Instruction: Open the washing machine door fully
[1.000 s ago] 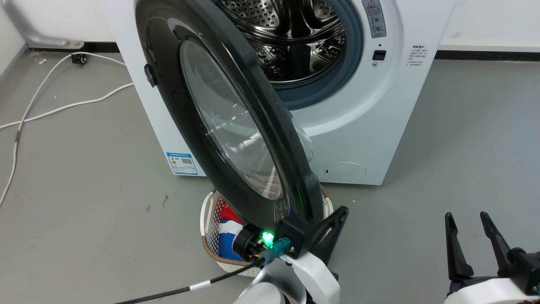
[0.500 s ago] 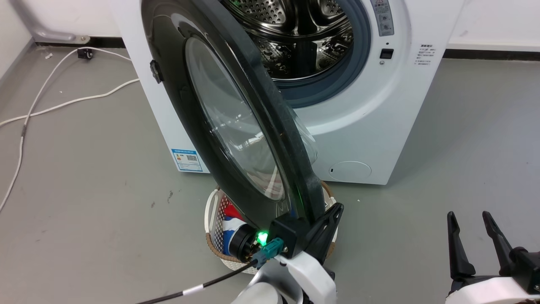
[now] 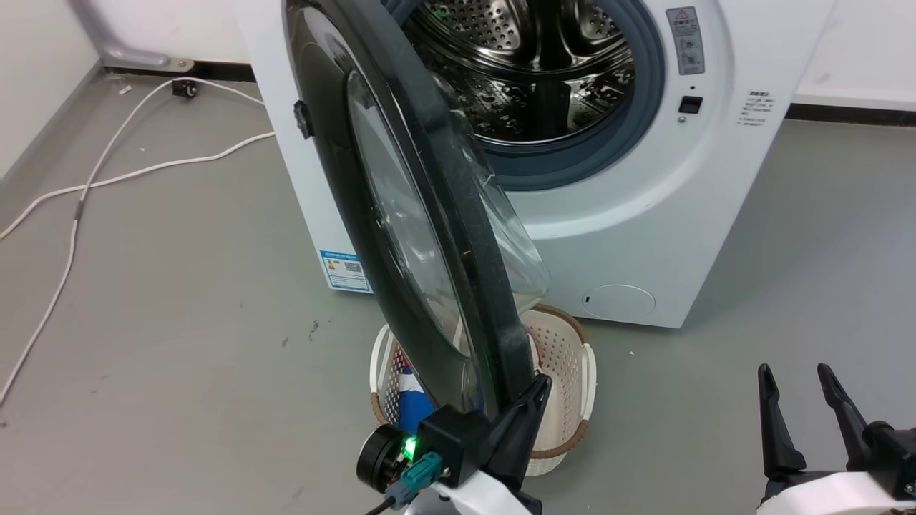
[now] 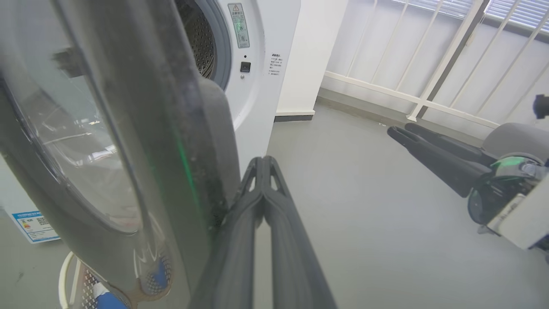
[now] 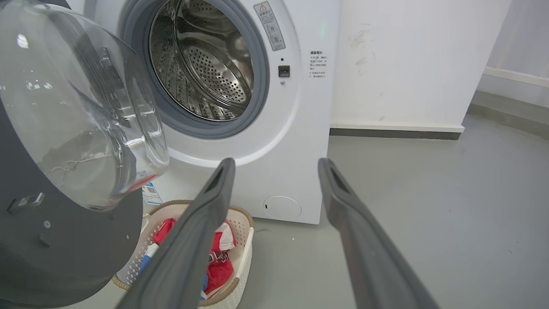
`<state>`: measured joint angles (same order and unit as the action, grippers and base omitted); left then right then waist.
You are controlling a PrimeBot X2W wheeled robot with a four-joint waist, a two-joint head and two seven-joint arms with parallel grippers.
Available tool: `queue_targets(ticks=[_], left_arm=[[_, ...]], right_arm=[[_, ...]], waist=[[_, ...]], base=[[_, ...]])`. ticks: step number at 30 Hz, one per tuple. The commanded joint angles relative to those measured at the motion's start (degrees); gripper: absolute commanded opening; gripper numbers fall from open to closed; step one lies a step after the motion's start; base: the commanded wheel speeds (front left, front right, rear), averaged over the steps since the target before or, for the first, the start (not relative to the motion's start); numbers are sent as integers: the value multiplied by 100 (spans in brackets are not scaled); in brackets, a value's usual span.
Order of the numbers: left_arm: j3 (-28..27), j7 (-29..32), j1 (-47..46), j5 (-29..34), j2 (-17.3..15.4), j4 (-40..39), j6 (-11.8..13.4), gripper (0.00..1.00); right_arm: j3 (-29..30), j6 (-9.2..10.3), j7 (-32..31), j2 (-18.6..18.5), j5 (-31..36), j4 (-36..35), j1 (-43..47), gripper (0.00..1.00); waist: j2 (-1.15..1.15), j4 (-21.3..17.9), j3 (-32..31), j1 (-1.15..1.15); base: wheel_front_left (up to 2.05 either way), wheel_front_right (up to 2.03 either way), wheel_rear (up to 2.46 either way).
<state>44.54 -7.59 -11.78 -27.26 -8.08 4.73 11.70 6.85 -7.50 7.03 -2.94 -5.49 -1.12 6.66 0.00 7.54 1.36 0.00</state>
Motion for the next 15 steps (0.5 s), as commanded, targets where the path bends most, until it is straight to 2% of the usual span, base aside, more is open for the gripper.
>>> queue_targets(ticks=[1, 15], left_arm=[[-191, -39, 21, 1, -144, 11, 162, 0], [-545, -107, 601, 55, -498, -878, 837, 0]], right_arm=[[4, 1, -9, 11, 7, -13, 31, 100], [46, 2, 0, 11, -46, 15, 69, 100]], waist=[[0, 46, 1, 0], [0, 723, -35, 0]], base=[[0, 0, 0], [0, 0, 0]])
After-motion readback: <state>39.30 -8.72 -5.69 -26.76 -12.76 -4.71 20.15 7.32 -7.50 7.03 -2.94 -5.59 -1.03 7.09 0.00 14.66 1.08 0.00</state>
